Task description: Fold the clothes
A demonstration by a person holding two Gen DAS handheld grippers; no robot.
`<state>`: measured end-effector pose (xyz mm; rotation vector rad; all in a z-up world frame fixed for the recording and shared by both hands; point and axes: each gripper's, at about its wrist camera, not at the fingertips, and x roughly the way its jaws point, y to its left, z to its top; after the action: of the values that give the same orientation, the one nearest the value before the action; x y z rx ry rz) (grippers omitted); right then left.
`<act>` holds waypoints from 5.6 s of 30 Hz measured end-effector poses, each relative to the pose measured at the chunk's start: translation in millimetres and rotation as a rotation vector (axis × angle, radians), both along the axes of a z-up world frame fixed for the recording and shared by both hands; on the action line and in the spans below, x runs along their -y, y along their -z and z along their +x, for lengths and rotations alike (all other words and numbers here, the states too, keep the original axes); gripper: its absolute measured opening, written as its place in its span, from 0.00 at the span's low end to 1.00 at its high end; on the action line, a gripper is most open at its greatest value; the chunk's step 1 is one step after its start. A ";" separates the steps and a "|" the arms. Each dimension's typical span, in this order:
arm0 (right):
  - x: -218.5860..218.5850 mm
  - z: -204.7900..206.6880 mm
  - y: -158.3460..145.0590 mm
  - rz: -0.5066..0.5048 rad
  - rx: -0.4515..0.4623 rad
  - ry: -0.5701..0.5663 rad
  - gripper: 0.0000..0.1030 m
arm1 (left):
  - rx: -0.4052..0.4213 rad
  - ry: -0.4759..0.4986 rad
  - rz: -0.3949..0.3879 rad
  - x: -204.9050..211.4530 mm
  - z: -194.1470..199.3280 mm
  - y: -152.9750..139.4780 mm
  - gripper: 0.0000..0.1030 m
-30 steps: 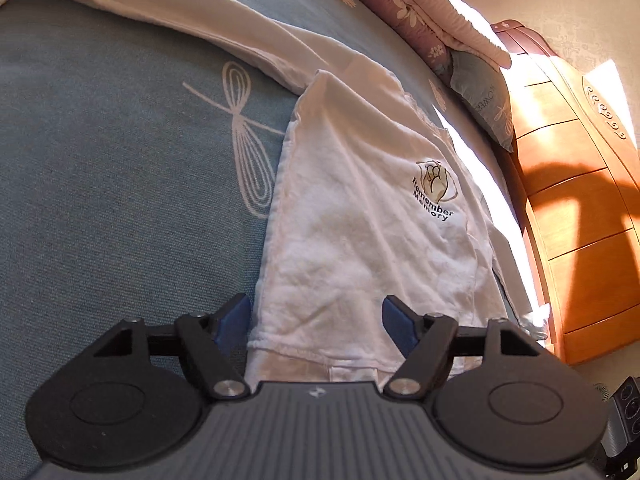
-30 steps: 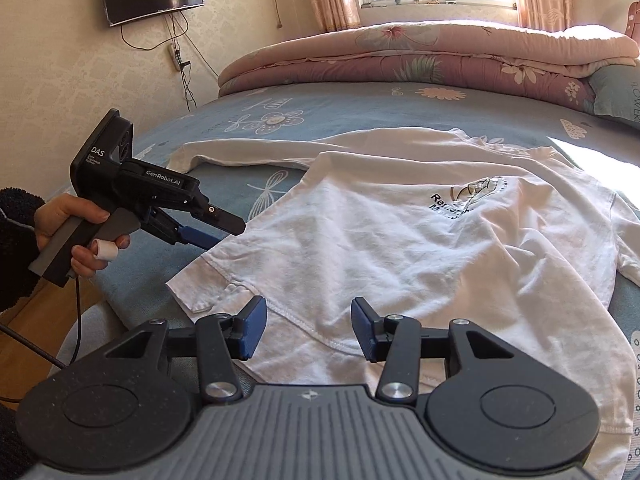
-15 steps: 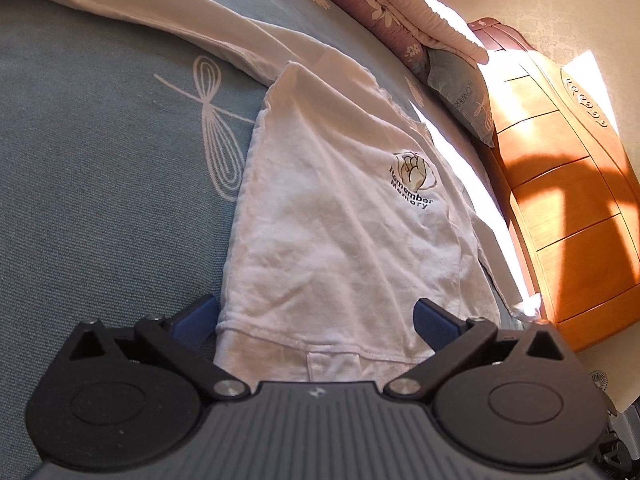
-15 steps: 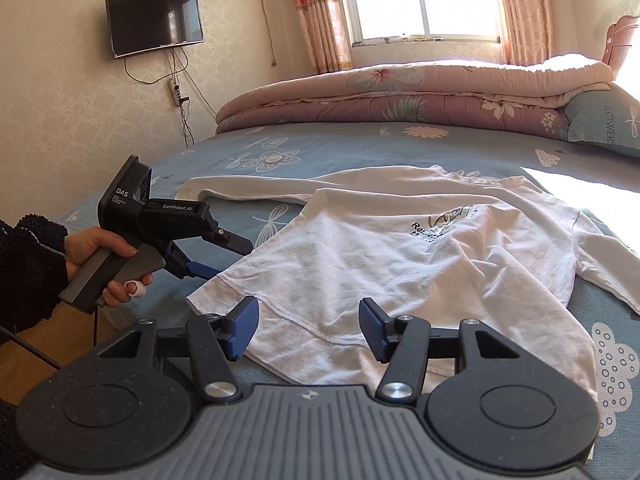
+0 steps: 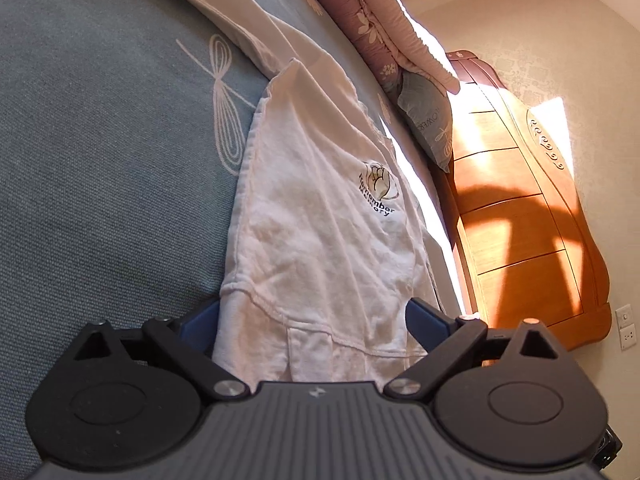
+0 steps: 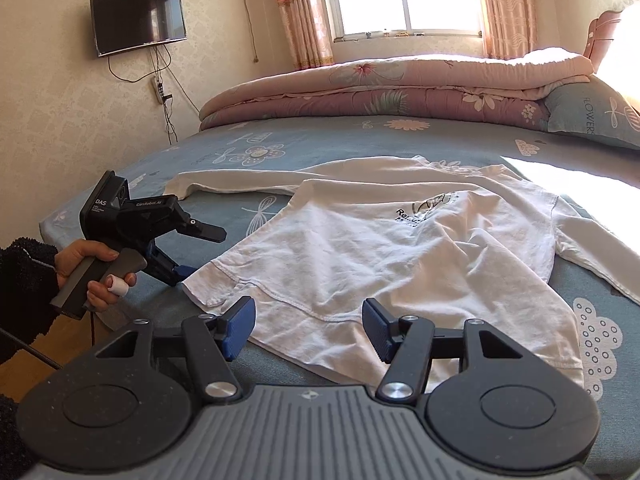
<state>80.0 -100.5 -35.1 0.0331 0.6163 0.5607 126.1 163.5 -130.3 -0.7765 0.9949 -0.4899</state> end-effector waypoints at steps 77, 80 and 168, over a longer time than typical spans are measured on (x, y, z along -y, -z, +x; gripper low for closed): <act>-1.9 14.5 9.2 -0.125 -0.138 -0.130 0.52 | 0.102 -0.102 0.209 -39.7 -24.6 -86.8 0.39; 32.5 16.6 7.9 -0.067 -0.153 -0.025 0.55 | 0.115 -0.070 0.219 -22.7 9.6 -82.3 0.44; 273.9 174.3 112.8 0.542 -0.546 0.321 0.51 | 0.057 0.034 0.279 119.1 47.8 -26.9 0.72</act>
<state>254.3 -374.4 -147.9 0.8041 0.9501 0.3889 173.9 44.3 -103.4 -0.4942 0.9995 -0.3898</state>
